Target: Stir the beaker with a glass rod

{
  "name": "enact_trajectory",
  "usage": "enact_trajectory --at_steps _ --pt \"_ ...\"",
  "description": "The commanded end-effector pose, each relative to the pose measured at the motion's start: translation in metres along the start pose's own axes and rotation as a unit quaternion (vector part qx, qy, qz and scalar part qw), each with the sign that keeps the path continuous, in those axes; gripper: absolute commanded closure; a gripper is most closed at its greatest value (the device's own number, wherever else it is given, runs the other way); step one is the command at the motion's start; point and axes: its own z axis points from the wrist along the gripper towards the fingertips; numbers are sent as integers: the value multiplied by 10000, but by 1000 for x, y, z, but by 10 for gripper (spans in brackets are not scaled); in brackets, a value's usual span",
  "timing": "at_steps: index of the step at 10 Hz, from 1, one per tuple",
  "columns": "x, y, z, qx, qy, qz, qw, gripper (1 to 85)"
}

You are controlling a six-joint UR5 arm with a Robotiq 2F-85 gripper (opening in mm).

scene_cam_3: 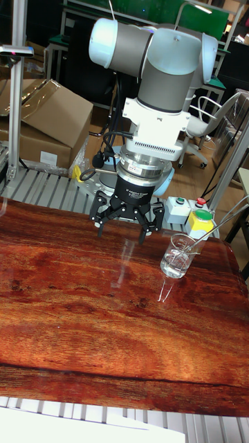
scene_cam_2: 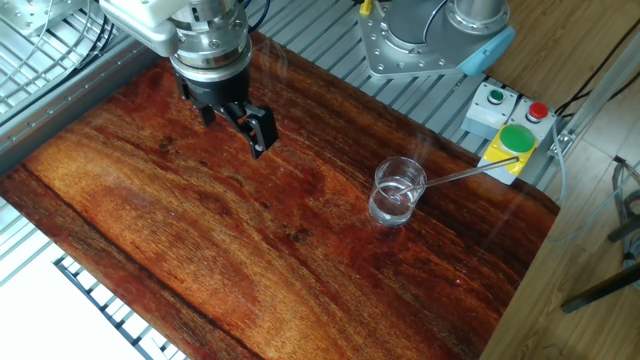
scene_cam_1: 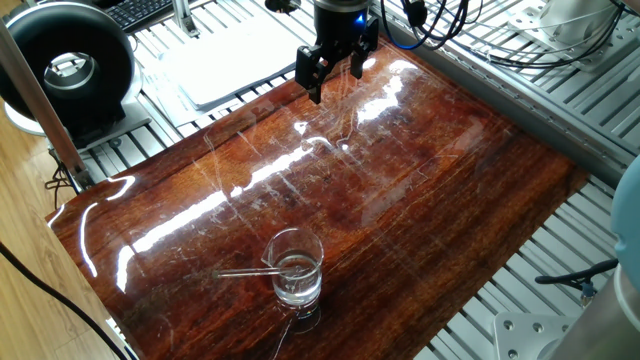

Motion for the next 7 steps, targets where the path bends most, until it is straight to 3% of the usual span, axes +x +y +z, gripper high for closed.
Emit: enact_trajectory --at_steps 1,7 --pt "6 -1 0 61 108 -9 9999 847" --pt "5 0 1 107 85 14 9999 847"
